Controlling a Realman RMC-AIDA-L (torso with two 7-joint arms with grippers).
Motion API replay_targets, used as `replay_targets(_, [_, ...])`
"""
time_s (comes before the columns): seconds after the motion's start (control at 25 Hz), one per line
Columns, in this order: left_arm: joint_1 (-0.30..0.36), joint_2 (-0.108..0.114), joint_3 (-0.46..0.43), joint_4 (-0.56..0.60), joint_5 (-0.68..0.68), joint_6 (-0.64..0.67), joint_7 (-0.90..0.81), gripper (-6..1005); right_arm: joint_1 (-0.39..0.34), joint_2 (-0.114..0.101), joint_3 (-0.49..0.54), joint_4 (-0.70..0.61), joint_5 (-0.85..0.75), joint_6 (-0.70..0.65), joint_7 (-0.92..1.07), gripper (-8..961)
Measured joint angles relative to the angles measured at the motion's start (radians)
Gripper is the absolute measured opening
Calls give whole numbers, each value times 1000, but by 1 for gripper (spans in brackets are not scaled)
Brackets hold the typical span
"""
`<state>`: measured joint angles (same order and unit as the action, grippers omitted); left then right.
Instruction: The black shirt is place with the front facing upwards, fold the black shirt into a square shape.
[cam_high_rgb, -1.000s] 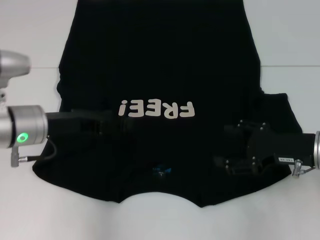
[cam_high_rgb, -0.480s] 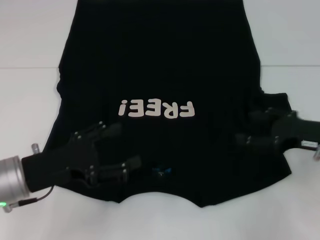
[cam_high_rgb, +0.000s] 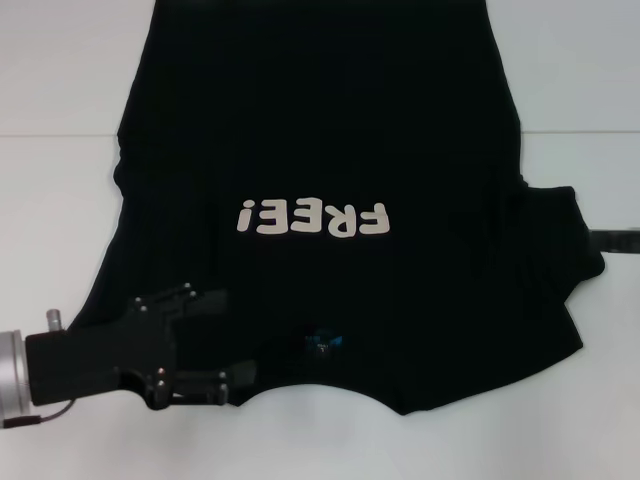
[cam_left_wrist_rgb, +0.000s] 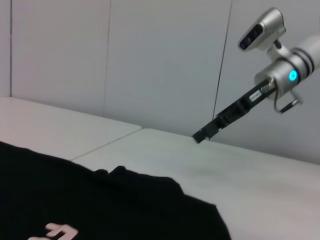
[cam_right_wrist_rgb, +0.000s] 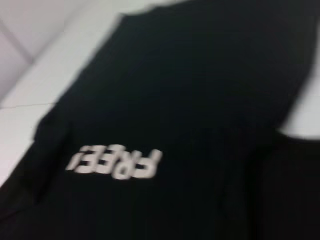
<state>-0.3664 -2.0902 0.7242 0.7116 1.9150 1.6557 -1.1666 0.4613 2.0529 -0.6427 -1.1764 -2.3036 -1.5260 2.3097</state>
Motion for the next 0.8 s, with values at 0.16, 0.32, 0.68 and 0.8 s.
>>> replay_targets(0.16, [-1, 22, -4, 0, 1, -12, -9, 949, 58, -32, 89, -36, -157, -105, 226, 911])
replay_targets(0.32, [-2, 29, -8, -1, 1, -25, -13, 949, 126, -50, 130, -40, -342, -146, 345, 911])
replay_targets(0.68, [-9, 30, -2, -6, 3, -29, -17, 949, 255, -38, 91, 65, -546, -62, 435, 911])
replay_targets(0.8, [-13, 30, -4, -4, 13, -34, -17, 949, 280, -48, 87, 156, -542, -16, 448, 910])
